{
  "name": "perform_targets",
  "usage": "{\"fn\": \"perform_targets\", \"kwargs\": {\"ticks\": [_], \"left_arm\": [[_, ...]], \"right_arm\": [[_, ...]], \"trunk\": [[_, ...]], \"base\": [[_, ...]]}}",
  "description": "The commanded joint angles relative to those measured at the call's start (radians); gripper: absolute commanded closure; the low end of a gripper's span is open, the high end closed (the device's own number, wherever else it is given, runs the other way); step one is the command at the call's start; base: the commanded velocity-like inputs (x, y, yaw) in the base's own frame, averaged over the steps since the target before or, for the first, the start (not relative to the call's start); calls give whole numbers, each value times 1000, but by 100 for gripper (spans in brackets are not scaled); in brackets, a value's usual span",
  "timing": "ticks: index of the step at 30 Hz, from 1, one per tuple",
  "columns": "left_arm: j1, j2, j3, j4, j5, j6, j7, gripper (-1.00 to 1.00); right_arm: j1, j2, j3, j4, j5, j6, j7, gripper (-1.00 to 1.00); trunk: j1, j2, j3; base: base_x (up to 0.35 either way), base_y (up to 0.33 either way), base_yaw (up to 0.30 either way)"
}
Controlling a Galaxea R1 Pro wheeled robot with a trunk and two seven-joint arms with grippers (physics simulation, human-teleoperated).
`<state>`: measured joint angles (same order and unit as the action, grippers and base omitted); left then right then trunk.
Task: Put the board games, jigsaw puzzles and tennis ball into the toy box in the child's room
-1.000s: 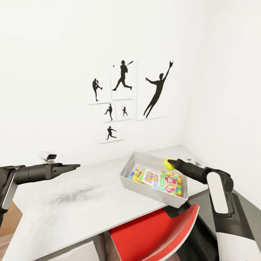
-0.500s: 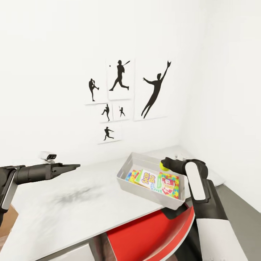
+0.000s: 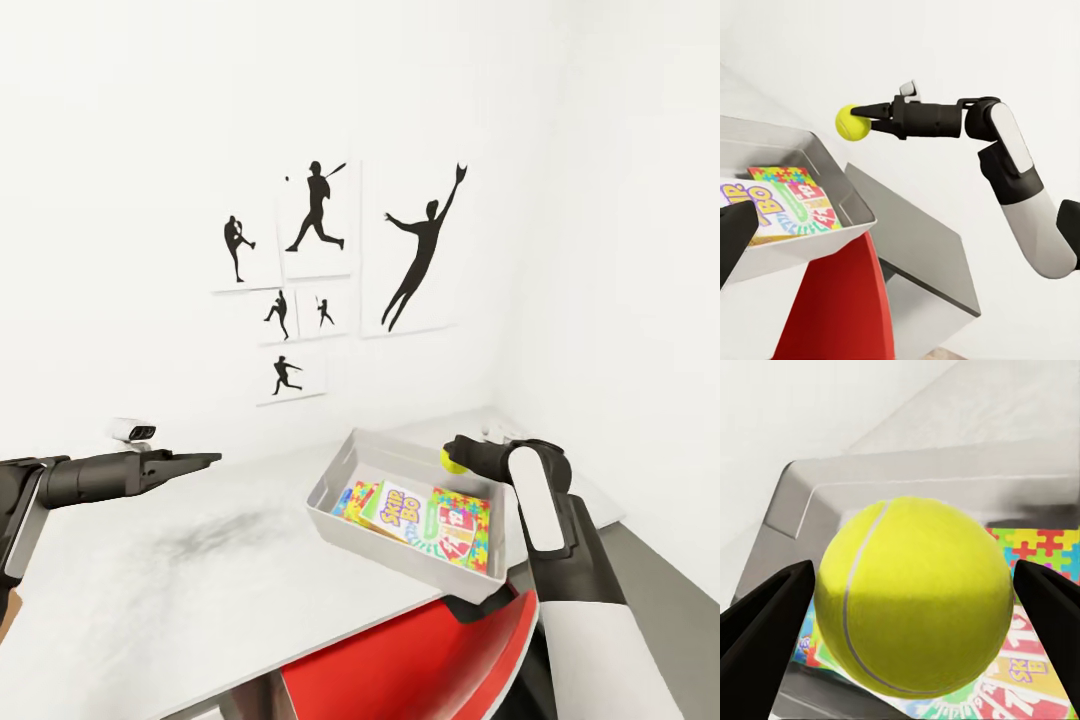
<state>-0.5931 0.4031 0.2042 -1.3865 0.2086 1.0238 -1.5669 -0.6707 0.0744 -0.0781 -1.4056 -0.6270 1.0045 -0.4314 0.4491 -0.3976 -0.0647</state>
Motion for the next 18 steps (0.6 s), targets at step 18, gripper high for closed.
{"fn": "perform_targets", "kwargs": {"ticks": [18], "left_arm": [[-1,2,0,0,0,10,-4,-100]], "right_arm": [[-3,-17,-2,89,-4,-17,-13,100]], "trunk": [[1,-2,-31]], "base": [[88,-30,0]]}}
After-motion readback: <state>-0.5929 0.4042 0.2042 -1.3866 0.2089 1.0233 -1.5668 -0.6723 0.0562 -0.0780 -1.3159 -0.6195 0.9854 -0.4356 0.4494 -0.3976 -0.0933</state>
